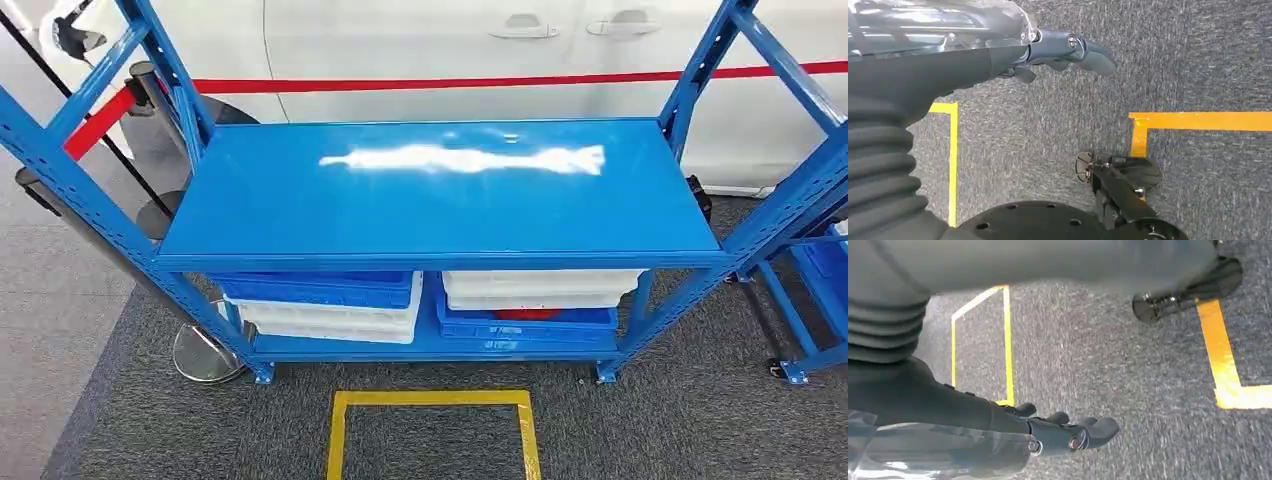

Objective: Take the parts from the cabinet and place them on the table.

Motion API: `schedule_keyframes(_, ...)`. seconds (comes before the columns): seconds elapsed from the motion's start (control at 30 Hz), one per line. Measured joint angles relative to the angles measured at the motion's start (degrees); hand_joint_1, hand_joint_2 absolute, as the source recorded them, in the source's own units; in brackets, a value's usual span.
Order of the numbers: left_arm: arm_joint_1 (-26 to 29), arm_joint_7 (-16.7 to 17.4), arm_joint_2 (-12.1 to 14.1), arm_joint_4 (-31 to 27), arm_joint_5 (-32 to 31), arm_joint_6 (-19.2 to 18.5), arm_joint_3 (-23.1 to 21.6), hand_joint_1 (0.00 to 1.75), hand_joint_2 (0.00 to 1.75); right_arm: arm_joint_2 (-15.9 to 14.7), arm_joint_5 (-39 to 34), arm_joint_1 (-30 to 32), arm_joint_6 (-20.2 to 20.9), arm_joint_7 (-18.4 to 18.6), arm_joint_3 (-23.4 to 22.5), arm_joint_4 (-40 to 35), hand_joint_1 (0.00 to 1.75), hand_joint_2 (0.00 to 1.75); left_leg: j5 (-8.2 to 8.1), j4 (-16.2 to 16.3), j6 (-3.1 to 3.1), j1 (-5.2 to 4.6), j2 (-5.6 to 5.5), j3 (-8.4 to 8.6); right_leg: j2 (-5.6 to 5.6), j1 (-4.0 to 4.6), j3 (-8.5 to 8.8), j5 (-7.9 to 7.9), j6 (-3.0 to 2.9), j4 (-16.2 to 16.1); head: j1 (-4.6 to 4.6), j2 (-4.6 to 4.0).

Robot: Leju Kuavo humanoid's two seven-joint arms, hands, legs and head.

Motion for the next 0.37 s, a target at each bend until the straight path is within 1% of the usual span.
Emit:
schedule_keyframes(0.1,0.2,0.6,-0.1,0.0,-0.9,-0.4,2.2,0.0,1.75,-0.2,-1.8,0.1,0.6,0.3,1.8,-0.1,0.0,1.75,-0.01,-0.2,-0.14,0.01,0.0,0.11,0.0,0.03,0.04,-0.09,-0.14,0.0,0.0,0.0)
schedule_keyframes(0.2,0.6,1.4,-0.2,-0.2,-4.0,-1.0,4.7,0.0,1.75,-0.5,-4.4,0.3,0.8,0.6,3.8,-0.2,0.0,1.75,-0.06,-0.2,-0.23,0.0,0.01,0.11,-0.01,0.24,0.05,-0.12,-0.17,0.0,0.0,0.0)
schedule_keyframes(0.37,1.2,2.9,-0.2,-1.0,-10.2,-2.1,9.8,0.0,1.75,-1.4,-9.3,0.8,1.2,0.7,8.4,-0.7,0.0,1.75,-0.08,-0.2,-0.31,0.0,0.01,0.14,-0.01,0.24,0.27,-0.13,-0.17,-0.2,0.0,0.0)
